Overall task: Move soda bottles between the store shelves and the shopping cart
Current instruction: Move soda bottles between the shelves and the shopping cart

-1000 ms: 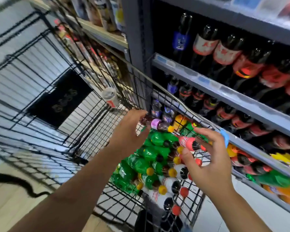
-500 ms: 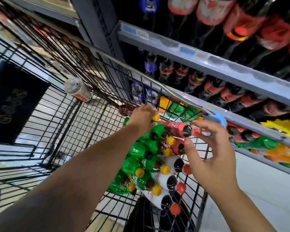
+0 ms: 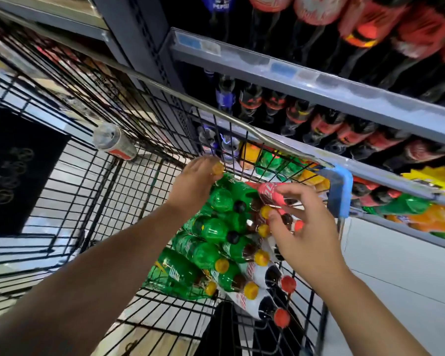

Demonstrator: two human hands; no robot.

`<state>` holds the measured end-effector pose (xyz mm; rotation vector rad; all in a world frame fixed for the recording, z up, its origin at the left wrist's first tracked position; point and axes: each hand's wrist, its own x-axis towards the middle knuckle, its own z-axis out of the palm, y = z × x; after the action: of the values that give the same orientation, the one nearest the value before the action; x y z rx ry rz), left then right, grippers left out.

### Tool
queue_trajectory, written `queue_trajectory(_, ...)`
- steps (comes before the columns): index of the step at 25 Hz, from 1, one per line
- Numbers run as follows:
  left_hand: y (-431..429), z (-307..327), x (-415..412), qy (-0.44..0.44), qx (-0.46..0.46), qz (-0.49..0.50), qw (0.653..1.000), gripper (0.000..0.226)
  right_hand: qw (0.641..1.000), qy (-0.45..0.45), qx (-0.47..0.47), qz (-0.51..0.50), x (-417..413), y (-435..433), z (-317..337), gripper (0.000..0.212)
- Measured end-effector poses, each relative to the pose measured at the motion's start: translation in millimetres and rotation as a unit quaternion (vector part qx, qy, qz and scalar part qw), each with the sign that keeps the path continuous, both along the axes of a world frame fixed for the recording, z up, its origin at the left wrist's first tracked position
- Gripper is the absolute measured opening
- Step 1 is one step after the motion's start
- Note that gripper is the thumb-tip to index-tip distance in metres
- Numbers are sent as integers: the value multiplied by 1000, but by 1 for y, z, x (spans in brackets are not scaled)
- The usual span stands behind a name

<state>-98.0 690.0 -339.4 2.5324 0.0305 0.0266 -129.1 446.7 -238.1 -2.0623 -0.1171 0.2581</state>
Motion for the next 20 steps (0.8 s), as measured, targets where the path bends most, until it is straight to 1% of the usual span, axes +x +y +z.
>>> queue_trajectory(1,6,10,-6,-31,-33,32,998,29,1000,15,-12,11,1,3,-2,38)
queue_trajectory(3,12,32,-15,-53,-86,89,991,28,998,44,-35,31,3,12,-5,44)
queue_trajectory(5,13,59,-18,-69,-152,112,980,28,995,56,-60,54,4,22,-8,58)
queue_trajectory(8,12,104,-20,-132,-244,93,956,20,993,56,-62,84,2,33,-8,81)
queue_trajectory(10,9,135,-25,-139,-291,57,945,15,994,45,-36,90,-2,39,-3,87)
queue_trajectory(11,5,150,-29,-130,-307,36,942,15,995,42,-12,89,-5,41,1,86)
queue_trajectory(13,-5,173,-38,-107,-336,7,936,16,992,46,64,95,-14,42,8,79)
queue_trajectory(15,-15,188,-49,-86,-368,-29,925,20,986,68,130,84,-27,41,14,74)
queue_trajectory(17,-20,194,-54,-52,-397,-75,913,28,987,79,130,60,-40,35,18,75)
queue_trajectory(18,-20,191,-53,-22,-408,-78,909,29,987,83,126,49,-47,29,20,75)
queue_trajectory(19,-17,185,-51,15,-404,-56,913,30,988,87,127,35,-53,22,23,74)
queue_trajectory(20,-14,175,-48,54,-372,-19,926,29,987,91,131,17,-58,14,25,73)
